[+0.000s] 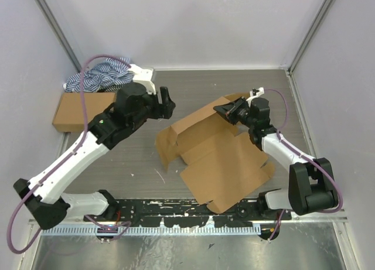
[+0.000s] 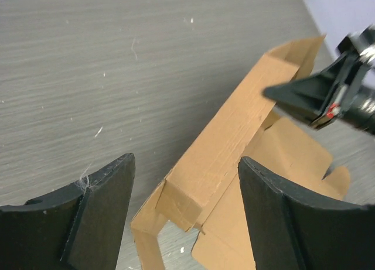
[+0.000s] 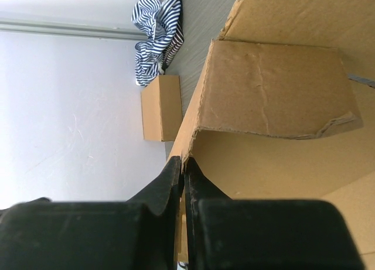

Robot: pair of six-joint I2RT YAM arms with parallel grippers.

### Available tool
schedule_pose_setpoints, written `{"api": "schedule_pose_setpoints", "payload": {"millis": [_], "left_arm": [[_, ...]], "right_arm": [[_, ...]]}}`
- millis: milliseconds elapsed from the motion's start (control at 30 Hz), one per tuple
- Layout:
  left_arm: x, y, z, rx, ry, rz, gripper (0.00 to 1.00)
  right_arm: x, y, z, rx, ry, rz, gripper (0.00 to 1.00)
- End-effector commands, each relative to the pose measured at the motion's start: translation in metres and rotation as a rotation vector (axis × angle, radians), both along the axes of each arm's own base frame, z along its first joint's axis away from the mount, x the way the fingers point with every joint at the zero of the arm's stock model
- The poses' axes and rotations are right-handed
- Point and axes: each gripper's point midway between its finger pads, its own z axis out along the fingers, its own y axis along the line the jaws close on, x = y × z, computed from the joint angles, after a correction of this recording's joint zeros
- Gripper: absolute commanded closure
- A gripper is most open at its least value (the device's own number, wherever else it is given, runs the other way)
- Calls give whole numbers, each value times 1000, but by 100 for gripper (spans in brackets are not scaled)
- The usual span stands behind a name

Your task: Fold the paper box

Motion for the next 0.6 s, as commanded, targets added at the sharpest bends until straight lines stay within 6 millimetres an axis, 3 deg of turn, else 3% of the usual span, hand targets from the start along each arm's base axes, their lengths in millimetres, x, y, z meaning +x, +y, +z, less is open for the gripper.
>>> {"api": "schedule_pose_setpoints", "payload": {"millis": [0,67,367,567], "left_arm": [[6,-17,-25,97,27,-94,22],[17,-23,-35,164,45,-101,22],[43,-60,-14,285,-5,-253,20],[43,-78,-40,406,51,-345,20]], "right_arm": [[12,1,42,5,-163,2,92],[14,0,48,11,-178,-7,92],[36,-10,60,37,-223,-73,92],[50,-13,48,141,-199,-64,91]]}}
